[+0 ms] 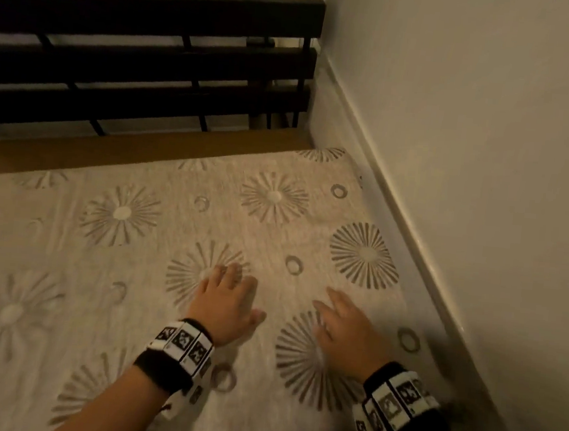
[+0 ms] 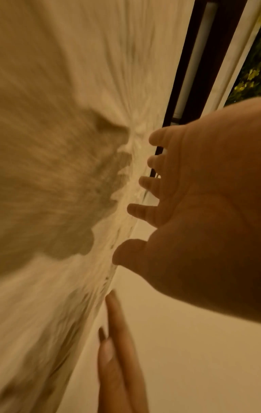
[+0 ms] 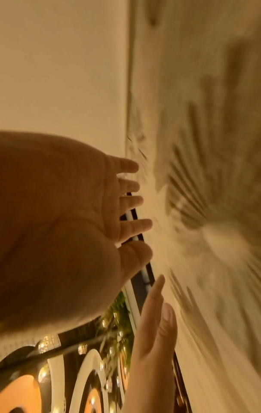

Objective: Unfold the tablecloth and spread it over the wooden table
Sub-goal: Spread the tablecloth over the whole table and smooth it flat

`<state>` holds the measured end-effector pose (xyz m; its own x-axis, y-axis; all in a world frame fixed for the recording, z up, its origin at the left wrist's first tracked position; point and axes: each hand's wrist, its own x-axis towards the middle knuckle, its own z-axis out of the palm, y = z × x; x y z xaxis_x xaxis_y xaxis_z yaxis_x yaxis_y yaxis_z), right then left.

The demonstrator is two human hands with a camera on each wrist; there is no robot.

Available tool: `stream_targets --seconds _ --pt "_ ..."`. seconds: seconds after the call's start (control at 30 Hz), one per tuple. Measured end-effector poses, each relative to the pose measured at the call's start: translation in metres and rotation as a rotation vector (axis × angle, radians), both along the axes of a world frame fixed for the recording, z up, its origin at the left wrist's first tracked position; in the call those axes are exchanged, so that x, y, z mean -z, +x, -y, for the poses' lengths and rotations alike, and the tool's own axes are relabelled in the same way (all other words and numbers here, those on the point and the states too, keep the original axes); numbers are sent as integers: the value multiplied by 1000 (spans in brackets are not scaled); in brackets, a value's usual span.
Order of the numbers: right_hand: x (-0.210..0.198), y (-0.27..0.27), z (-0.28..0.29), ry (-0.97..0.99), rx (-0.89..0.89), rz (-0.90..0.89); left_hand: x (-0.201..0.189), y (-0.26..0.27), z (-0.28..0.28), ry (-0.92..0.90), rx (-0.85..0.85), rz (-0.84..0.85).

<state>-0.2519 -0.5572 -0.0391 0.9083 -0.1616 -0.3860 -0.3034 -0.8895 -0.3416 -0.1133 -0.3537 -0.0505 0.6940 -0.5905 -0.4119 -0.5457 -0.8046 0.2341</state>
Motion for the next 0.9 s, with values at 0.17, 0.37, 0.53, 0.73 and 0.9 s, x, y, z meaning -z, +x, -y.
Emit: stream_targets --seconds 0.17,0.37,0.53,0.73,0.9 --pt "23 -19 -105 28 -230 22 23 -70 -80 169 24 -102" --pt "57 -56 -96 -88 -266 71 31 -81 -95 171 23 -88" --pt "66 -131 11 -242 259 90 28 -82 -94 167 26 -94" --pt "41 -104 30 -303 654 -66 21 -81 -90 190 11 -109" --pt "9 -10 -31 -49 98 61 3 -65 -78 159 41 -81"
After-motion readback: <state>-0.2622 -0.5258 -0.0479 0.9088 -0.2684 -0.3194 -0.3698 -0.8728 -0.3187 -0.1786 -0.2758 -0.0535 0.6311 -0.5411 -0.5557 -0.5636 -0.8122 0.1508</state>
